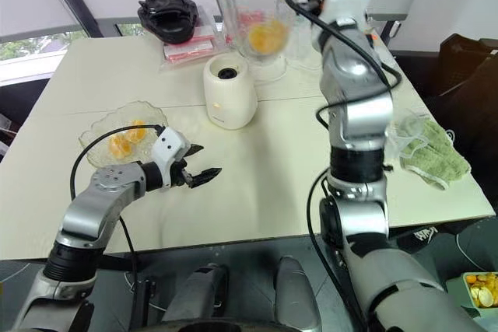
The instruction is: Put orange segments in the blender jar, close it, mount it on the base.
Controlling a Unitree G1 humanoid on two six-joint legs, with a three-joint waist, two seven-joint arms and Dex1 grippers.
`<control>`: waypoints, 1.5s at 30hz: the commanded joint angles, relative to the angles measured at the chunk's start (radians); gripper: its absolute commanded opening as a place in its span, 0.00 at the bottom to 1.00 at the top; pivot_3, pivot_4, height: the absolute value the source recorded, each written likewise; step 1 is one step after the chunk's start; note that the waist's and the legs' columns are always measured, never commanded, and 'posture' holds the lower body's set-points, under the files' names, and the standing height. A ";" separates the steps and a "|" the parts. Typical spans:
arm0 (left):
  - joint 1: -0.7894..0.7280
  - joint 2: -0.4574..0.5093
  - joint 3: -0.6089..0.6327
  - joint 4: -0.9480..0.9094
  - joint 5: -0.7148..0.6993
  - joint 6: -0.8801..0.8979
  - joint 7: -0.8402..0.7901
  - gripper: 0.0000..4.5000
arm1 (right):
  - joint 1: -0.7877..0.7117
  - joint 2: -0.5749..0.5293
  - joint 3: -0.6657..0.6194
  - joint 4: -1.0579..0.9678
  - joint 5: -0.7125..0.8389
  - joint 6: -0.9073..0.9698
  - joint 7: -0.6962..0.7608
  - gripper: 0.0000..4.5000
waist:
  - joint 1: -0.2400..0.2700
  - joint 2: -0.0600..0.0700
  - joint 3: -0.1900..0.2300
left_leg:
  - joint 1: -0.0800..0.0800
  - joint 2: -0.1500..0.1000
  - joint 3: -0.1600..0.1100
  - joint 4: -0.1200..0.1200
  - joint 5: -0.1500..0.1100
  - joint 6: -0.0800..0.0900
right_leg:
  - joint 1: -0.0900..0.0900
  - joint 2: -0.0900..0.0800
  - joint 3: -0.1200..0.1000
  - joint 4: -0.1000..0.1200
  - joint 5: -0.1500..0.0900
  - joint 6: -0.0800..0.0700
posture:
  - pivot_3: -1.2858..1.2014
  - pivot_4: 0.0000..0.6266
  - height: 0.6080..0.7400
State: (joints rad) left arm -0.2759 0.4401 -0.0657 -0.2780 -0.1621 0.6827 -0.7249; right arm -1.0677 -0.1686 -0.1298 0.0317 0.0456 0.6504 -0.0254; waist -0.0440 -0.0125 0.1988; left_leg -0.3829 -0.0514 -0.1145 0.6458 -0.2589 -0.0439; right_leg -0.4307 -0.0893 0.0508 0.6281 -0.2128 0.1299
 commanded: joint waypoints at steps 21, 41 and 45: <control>0.156 0.007 0.016 -0.182 -0.017 0.023 0.186 0.94 | -0.291 0.133 0.011 0.714 -0.001 -0.400 -0.084 0.21 | -0.005 0.000 0.000 | -0.009 0.000 0.000 -0.002 0.001 -0.001 | -0.012 0.000 0.000 0.001 0.001 -0.001 | 0.52 0.24 1.00; 0.117 0.006 -0.009 -0.148 -0.035 0.028 0.195 0.94 | -0.182 0.162 0.063 0.511 -0.034 -0.262 -0.121 0.21 | -0.018 0.000 0.000 | -0.009 0.000 0.000 -0.002 0.001 -0.001 | -0.012 0.000 0.000 0.001 0.001 -0.001 | 0.52 0.24 1.00; 0.111 0.002 -0.018 -0.139 -0.034 0.023 0.193 0.94 | -0.138 0.151 0.075 0.505 -0.045 -0.260 -0.108 0.21 | -0.018 0.000 0.000 | -0.009 0.000 0.000 -0.002 0.001 -0.001 | -0.012 0.000 0.000 0.001 0.001 -0.001 | 0.52 0.24 1.00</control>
State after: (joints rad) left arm -0.1543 0.4443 -0.0705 -0.4052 -0.1878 0.7185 -0.5302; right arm -1.2039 -0.0100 -0.0638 0.5917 0.0123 0.4026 -0.1408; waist -0.0619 -0.0121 0.1989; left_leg -0.3922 -0.0516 -0.1146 0.6434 -0.2583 -0.0450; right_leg -0.4426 -0.0892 0.0508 0.6293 -0.2121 0.1291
